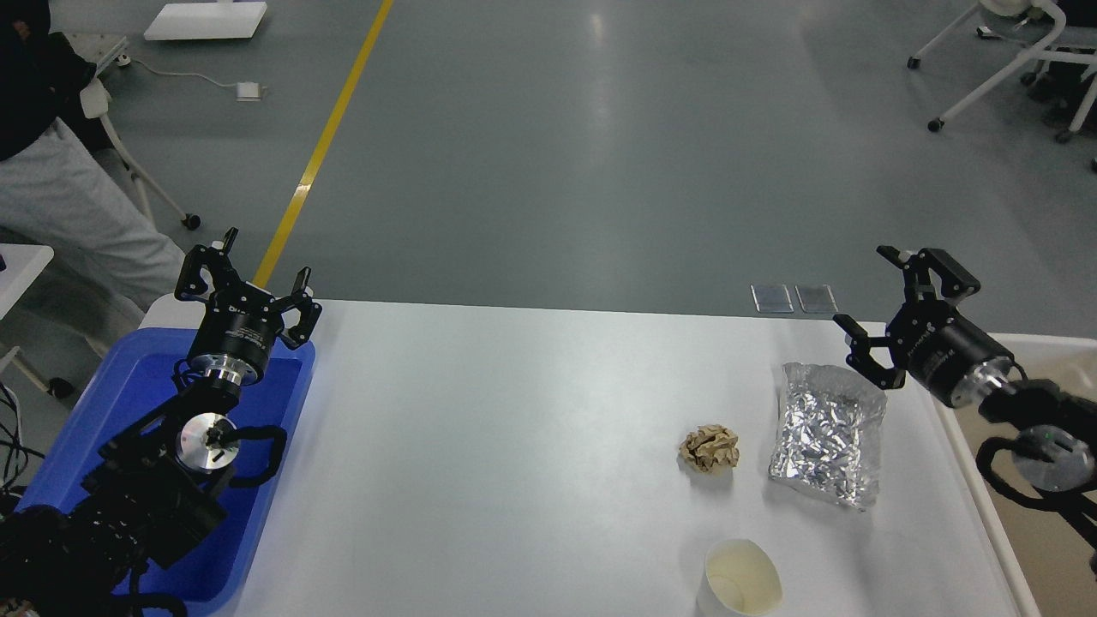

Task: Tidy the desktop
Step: 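Move the right gripper down toward the white paper cup, then close the right gripper on the rim of the white paper cup, then lift the cup with the right gripper and carry it over the white bin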

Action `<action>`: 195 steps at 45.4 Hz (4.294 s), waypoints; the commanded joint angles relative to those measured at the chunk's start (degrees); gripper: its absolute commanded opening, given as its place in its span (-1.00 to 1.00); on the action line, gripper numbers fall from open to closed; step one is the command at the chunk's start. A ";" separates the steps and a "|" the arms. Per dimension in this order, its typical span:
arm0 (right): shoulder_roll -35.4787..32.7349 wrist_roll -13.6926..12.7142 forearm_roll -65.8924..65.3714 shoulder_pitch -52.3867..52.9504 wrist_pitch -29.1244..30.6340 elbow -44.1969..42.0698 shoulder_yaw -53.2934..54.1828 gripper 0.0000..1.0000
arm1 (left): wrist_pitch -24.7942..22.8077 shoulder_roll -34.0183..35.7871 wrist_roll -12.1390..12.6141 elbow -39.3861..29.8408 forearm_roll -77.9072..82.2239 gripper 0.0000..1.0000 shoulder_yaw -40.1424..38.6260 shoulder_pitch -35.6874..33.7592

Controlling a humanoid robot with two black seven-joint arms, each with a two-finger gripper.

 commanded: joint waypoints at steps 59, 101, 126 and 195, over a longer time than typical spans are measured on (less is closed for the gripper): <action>-14.67 -0.86 -75.50 25.81 2.18 31.97 -47.02 0.98 | -0.35 0.01 0.16 -0.06 0.01 1.00 0.18 0.00; -8.25 -0.86 -75.06 21.95 0.07 28.98 -49.04 0.98 | -0.44 0.01 0.16 -0.06 0.01 1.00 0.27 0.00; -7.99 -0.69 -76.99 17.64 -6.96 26.60 -48.95 0.74 | -0.44 0.01 0.16 -0.06 0.01 1.00 0.18 0.00; -19.94 3.01 -74.19 39.69 14.21 30.91 -47.99 -1.00 | -0.44 -0.08 0.16 -0.06 0.01 1.00 0.27 0.00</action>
